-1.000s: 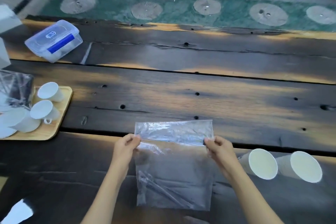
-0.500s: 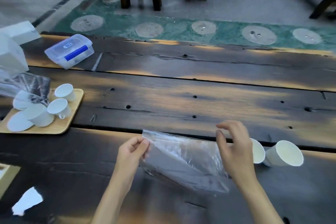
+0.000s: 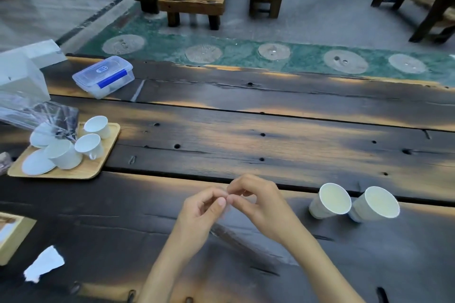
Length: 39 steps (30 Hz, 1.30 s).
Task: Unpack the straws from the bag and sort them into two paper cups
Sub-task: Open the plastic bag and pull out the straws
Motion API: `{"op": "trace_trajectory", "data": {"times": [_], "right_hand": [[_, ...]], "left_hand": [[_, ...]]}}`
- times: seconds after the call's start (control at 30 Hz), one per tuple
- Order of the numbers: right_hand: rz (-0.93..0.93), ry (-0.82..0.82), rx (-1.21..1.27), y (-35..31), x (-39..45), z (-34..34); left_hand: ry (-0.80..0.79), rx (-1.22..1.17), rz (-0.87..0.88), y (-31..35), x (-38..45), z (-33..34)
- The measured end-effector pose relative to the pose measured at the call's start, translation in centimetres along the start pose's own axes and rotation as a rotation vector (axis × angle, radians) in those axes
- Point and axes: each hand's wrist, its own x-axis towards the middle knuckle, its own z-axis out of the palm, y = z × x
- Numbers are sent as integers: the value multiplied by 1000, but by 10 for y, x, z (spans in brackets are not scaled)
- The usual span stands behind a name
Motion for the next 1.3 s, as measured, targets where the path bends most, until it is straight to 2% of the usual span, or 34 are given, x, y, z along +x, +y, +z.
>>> {"op": "trace_trajectory", "data": {"times": [0.23, 0.4, 0.57, 0.7, 0.77, 0.9, 1.1, 1.23, 1.3], "right_hand": [[47, 1, 45, -5, -1, 0], [140, 97, 145, -10, 5, -21], [143, -81, 98, -20, 10, -33], [100, -140, 29, -26, 15, -30], [116, -171, 13, -24, 13, -34], [159, -267, -169, -13, 3, -53], [364, -220, -203, 11, -12, -96], [405, -298, -285, 6, -10, -108], [381, -360, -227, -6, -2, -97]], "left_hand": [[-35, 89, 67, 2, -3, -3], [-5, 122, 39, 6, -9, -11], [24, 17, -65, 20, -5, -5], [-2, 88, 17, 29, 11, 10], [40, 81, 25, 29, 15, 11], [138, 36, 34, 26, 18, 4], [307, 6, 6, 18, 23, -15], [257, 30, 8, 21, 26, -13], [195, 36, 26, 24, 29, -7]]}}
